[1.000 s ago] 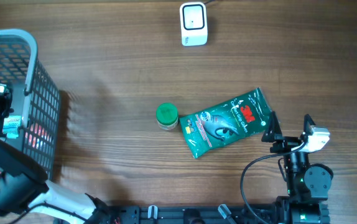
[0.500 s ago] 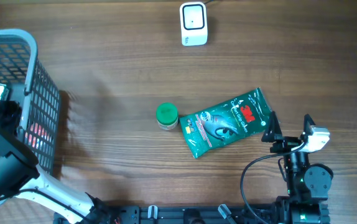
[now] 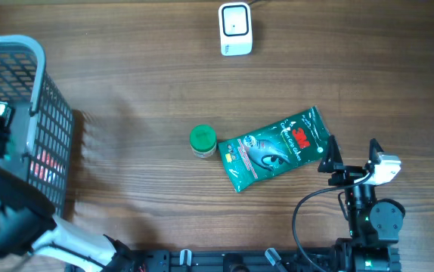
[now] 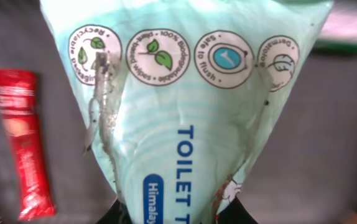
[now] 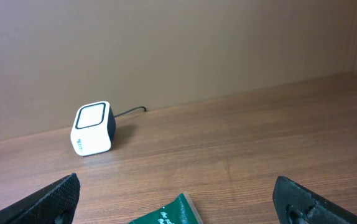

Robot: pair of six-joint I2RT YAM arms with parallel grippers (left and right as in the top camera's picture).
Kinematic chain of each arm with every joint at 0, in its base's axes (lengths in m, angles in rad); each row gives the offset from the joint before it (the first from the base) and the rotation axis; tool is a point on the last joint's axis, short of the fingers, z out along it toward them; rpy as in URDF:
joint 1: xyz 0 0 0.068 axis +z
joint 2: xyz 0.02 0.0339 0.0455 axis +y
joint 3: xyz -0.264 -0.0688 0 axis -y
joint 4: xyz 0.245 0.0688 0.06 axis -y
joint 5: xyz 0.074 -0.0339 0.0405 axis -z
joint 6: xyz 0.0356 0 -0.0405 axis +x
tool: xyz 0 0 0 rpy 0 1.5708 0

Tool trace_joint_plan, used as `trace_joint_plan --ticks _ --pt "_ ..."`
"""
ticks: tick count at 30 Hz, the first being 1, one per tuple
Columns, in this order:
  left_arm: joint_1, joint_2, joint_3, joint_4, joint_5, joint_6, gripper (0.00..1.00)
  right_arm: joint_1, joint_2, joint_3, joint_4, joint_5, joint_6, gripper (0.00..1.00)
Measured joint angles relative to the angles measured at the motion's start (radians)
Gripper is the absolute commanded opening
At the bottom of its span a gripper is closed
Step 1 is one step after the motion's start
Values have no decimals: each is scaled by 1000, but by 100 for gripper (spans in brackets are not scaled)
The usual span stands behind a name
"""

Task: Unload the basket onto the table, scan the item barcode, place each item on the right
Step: 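Reach into the basket and grasp the light-blue toilet tissue pack, then carry the tissue pack out and set it left of the jar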

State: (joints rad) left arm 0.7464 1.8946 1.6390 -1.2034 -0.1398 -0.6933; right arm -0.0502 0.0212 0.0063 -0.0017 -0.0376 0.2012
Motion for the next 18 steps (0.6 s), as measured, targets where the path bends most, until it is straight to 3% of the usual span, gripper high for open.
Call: trace_joint_plan --ticks 4,10,18 --pt "0 -203 130 -83 13 0 17 0 0 0 0 0 0 100" --pt "-80 -511 161 -185 154 0 17 0 0 0 0 0 0 100" --pt "-603 -642 157 -268 185 0 19 0 0 0 0 0 2 100"
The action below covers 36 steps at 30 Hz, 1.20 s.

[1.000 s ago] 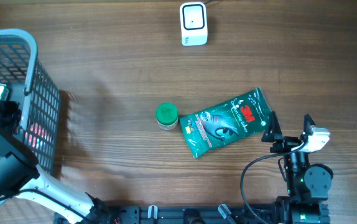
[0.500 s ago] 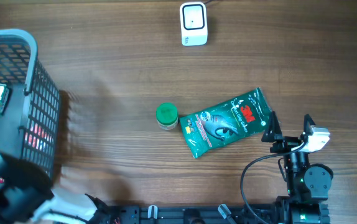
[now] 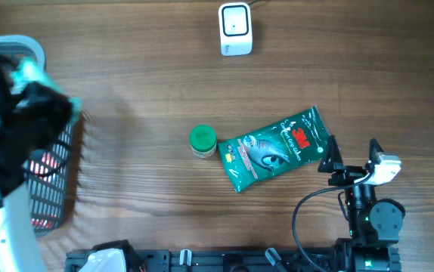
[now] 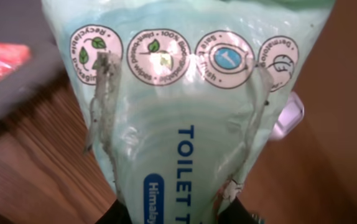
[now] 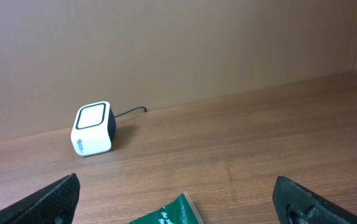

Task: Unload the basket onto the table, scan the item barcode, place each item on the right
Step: 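Carry the tissue pack out and set it left of the jar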

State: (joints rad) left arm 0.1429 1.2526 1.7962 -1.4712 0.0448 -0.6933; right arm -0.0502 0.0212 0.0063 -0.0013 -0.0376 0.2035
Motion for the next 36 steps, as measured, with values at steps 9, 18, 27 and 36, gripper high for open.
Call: trace_joint_plan --ticks 9,18,27,36 --pt "-422 13 -475 239 -230 -136 32 0 0 0 1 0 0 100" --pt "-508 148 -1028 771 -210 -246 40 0 0 0 0 0 0 100" --pt "-509 204 -995 765 -198 -162 100 0 -1 0 1 0 0 100" --pt "-446 89 -188 266 -504 -82 100 0 -1 0 0 0 0 100"
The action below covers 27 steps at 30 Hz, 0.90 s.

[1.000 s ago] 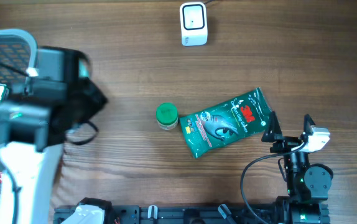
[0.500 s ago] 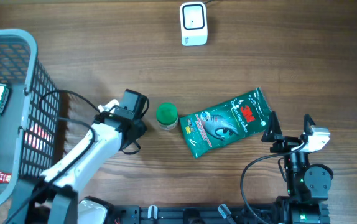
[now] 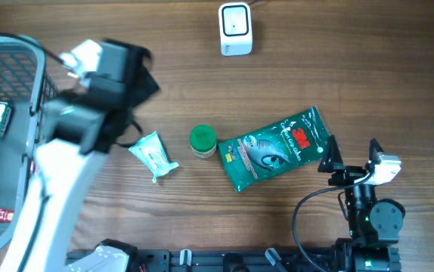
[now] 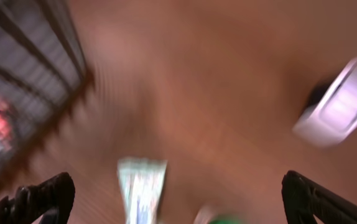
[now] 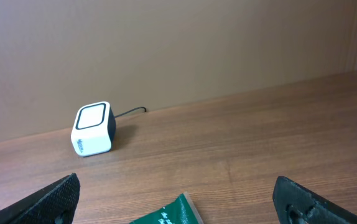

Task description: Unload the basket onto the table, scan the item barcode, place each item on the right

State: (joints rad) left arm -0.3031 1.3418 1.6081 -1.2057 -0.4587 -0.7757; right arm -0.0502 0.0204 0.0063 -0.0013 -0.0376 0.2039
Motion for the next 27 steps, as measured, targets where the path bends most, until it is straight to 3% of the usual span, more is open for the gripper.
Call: trace_joint_plan --ticks 4,8,13,17,21,27 --pt "142 -97 172 16 -166 5 100 0 0 0 0 0 0 100" --pt "403 -126 180 -51 -175 -45 100 0 0 0 0 0 0 100" --pt "815 -7 174 -108 40 -217 100 0 0 0 0 0 0 100" --pt "1015 111 169 -108 251 -268 100 0 0 0 0 0 0 100" --pt "1096 235 124 -104 374 -286 97 0 0 0 0 0 0 100" --pt "1097 435 14 -48 452 -291 86 0 0 0 0 0 0 100"
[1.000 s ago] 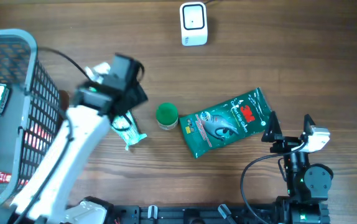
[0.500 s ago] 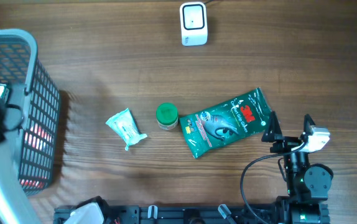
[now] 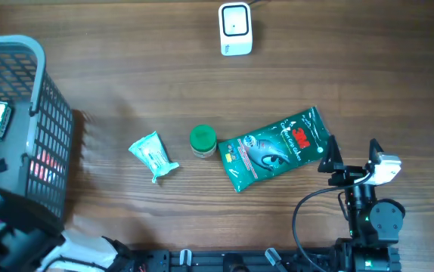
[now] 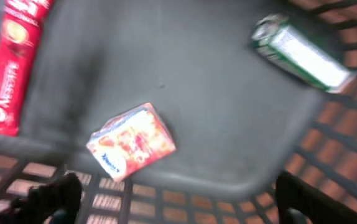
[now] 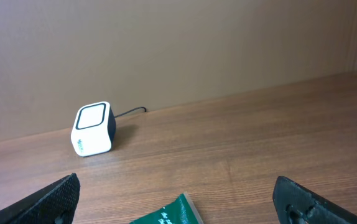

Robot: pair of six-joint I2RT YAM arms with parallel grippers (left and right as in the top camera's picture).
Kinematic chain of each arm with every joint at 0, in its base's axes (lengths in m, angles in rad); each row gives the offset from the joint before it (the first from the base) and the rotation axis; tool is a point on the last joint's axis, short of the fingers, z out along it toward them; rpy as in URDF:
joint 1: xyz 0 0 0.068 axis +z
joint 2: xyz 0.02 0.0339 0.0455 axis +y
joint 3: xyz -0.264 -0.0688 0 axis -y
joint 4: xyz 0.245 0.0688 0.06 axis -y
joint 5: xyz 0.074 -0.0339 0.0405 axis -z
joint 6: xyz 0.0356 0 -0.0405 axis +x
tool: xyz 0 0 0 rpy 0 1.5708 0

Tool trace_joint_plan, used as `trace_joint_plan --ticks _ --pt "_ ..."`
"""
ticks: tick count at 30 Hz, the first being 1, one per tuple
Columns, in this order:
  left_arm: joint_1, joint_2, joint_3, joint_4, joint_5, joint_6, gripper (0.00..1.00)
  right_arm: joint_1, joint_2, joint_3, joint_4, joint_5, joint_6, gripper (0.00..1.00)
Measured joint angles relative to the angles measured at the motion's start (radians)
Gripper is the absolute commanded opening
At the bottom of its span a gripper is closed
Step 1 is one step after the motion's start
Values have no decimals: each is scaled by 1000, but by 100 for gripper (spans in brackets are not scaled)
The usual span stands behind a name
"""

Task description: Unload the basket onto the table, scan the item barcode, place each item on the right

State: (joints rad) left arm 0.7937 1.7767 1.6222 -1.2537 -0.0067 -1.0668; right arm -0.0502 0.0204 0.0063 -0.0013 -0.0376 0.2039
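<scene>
My left gripper [image 4: 178, 204] hangs open inside the grey basket [image 3: 41, 91], with nothing between its fingers. Below it lie a red-orange box [image 4: 130, 142], a red Nestle stick pack [image 4: 12, 68] and a green-white carton [image 4: 303, 55]. A pale green toilet-wipes pack [image 3: 153, 156] rests on the table left of a green-lidded jar [image 3: 203, 140]. The white scanner [image 3: 235, 29] stands at the far edge, also in the right wrist view as the scanner [image 5: 94, 129]. My right gripper [image 3: 351, 155] sits open just right of a green 3M pack [image 3: 276, 148].
The basket's mesh wall [image 4: 166, 202] crosses the lower left wrist view. A corner of the green 3M pack [image 5: 166, 215] shows between the right fingers. A black cable [image 3: 308, 204] loops near the right arm's base.
My left gripper was open over the table above the wipes pack; now it is open over the basket's floor. The wipes pack lies where it lay. The right arm is unmoved.
My left gripper was shut on the toilet-wipes pack inside the basket, then held it at the basket's edge over the table. Later the pack lay beside the green-lidded jar with the gripper open above. Now the gripper is back in the basket.
</scene>
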Motion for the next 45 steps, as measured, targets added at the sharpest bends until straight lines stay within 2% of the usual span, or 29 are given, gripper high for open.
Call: trace_joint_plan --ticks 5,7,9,11,12,13,14,20,23,26,31,34,37,42,45 --pt "-6 80 -106 69 27 -2 85 0 0 0 0 0 0 100" --pt "-6 89 -172 132 32 -2 80 0 0 0 0 0 0 100" --pt "-6 89 -222 183 34 -3 72 0 0 0 0 0 0 100" --pt "-7 90 -292 222 35 -8 56 0 0 0 0 0 0 100" --pt "-7 90 -322 245 35 -10 43 0 0 0 0 0 0 100" --pt "-7 90 -352 272 35 -4 21 0 0 0 0 0 0 100" --pt "-7 90 -386 307 35 -8 4 0 0 0 0 0 0 100" --pt "-6 67 -402 323 34 12 4 0 0 0 0 0 0 100" --pt "-7 58 -340 249 38 61 4 0 0 0 0 0 0 100" --pt "-7 12 -150 132 42 90 4 0 0 0 0 0 0 100" --pt "-10 -188 235 -44 63 123 4 0 0 0 0 0 0 100" --pt "-51 -348 314 -169 94 127 4 0 0 0 0 0 0 100" --pt "-226 -464 317 -249 128 146 4 0 0 0 0 0 0 100" --pt "-780 -451 282 -257 32 187 4 0 0 0 0 0 0 100" --pt "-1021 -425 160 -203 -75 128 4 0 0 0 0 0 0 100"
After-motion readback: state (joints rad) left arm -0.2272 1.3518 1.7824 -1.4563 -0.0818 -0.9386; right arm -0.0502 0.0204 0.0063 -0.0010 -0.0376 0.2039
